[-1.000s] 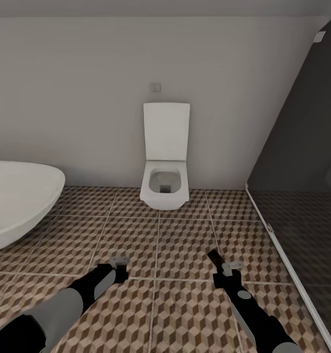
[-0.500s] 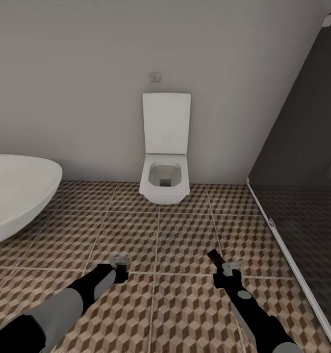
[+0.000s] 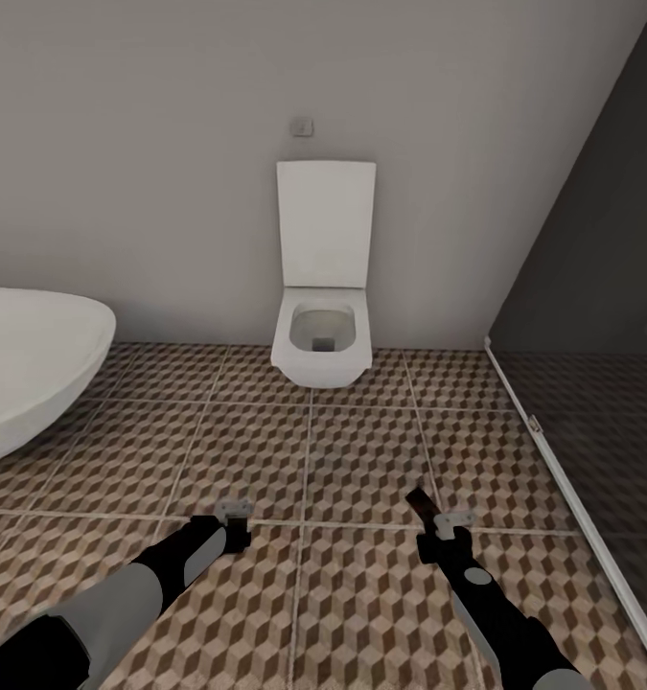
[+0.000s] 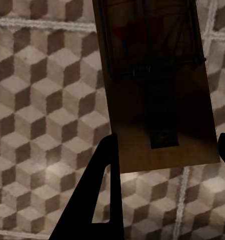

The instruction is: Take the four mousetraps from the cabinet in the bathroom and place them on the bathroom floor. Make sure all four end up on the same floor surface, and ensure that at least two of them are either under or directly next to the same bathroom sink.

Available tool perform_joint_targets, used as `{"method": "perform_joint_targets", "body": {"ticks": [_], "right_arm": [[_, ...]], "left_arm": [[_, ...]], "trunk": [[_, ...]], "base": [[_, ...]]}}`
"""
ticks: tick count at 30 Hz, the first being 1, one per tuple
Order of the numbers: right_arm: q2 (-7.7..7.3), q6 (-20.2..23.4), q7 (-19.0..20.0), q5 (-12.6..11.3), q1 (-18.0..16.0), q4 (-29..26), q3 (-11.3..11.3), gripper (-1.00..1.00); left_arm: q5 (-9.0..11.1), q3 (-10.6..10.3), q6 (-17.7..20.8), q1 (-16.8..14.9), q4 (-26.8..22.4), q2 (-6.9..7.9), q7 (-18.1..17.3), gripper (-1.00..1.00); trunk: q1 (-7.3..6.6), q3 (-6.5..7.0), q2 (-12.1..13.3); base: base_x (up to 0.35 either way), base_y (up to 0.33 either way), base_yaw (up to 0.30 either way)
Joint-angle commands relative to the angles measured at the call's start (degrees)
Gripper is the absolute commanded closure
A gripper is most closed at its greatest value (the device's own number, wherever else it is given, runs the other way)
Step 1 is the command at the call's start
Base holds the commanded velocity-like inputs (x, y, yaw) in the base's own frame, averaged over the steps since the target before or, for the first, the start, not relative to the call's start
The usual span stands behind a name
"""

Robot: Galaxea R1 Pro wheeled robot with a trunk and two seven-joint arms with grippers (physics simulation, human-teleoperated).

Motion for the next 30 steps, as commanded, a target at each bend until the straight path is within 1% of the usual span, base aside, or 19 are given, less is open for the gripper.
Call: {"method": "perform_joint_targets", "body": {"ticks": [1, 30], "right_arm": [[-0.1, 0.28, -0.45, -0.61, -0.02, -0.12, 0.44, 1.0], [-0.08, 0.27, -0.45, -0.61, -0.02, -0.12, 0.5, 1.0]], "left_arm": [[0.58, -0.45, 0.2, 0.0, -0.17, 0.07, 0.46, 1.0], [0.58, -0.45, 0.2, -0.02, -0.2, 0.07, 0.46, 1.0]], "trunk": [[0.22, -0.32, -0.44], [6.59, -8.19, -12.07]], "base": [[0.0, 0.0, 0.0], [0.0, 0.0, 0.0]]}}
